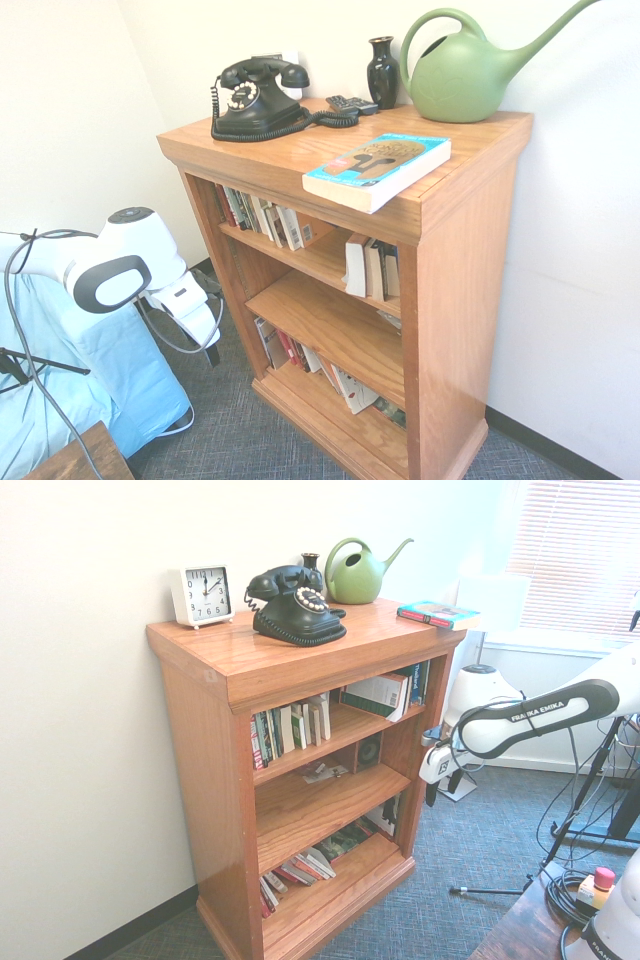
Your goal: Organize the shelf
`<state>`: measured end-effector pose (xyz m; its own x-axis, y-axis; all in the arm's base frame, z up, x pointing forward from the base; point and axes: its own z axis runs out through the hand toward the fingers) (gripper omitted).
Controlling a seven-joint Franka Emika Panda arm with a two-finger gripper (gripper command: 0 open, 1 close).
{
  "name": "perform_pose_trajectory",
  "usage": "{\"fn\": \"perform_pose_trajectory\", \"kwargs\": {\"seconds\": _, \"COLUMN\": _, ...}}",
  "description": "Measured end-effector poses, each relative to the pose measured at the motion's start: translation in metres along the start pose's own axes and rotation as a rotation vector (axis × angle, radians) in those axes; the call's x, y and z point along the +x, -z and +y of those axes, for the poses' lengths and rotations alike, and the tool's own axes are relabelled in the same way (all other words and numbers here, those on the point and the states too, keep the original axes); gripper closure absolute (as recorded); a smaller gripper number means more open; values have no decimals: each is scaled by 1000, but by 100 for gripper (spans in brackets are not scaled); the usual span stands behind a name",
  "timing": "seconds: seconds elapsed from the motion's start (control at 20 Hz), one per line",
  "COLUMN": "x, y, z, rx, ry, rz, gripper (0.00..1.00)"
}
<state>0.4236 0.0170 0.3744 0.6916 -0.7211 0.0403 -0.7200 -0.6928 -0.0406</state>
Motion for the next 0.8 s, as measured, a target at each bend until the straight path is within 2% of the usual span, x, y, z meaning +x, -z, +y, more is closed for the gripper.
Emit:
{"fn": "perform_pose_trajectory", "kwargs": {"seconds": 0.15, "x": 2, "y": 0, "z": 1, "rx": -8, "ry": -13, "rz": 5, "gripper": 0}}
{"fn": "perform_pose_trajectory", "kwargs": {"seconds": 0.35, "x": 30, "y": 18, "z": 14, "rx": -60, "ry": -42, "rz": 94, "gripper": 0}}
{"fn": "perform_pose_trajectory", "kwargs": {"seconds": 0.55, "x": 71, "y": 66, "z": 33, "rx": -183, "ry": -64, "rz": 248, "gripper": 0}}
{"fn": "perform_pose_trajectory", "kwargs": {"seconds": 0.8, "x": 105, "y": 135, "z": 46, "rx": -378, "ry": -44, "rz": 469, "gripper": 0}}
